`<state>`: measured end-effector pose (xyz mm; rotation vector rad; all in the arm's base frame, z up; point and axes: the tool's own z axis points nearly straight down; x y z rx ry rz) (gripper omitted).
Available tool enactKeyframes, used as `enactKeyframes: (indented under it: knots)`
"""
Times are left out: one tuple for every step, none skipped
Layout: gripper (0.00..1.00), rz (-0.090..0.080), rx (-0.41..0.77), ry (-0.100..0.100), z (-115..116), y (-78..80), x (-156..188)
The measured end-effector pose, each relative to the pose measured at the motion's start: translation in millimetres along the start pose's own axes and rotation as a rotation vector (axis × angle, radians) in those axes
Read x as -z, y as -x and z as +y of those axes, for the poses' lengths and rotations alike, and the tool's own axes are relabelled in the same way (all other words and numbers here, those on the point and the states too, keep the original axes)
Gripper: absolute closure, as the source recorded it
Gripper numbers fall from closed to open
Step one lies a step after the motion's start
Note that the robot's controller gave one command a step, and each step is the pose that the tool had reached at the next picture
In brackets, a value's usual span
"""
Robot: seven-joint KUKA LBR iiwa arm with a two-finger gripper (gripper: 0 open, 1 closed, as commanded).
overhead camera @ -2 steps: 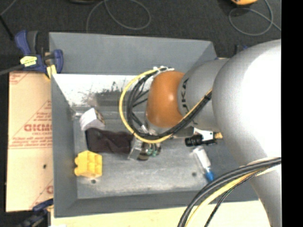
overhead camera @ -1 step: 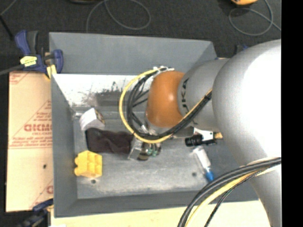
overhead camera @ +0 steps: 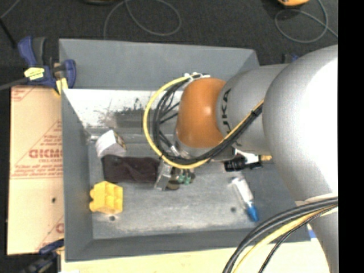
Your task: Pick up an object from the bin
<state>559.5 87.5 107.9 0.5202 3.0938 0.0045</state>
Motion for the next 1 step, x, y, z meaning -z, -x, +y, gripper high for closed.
enactKeyframes:
  knots:
    - [1.0, -0.003, 0.026, 0.002, 8.4, 5.5, 40.4]
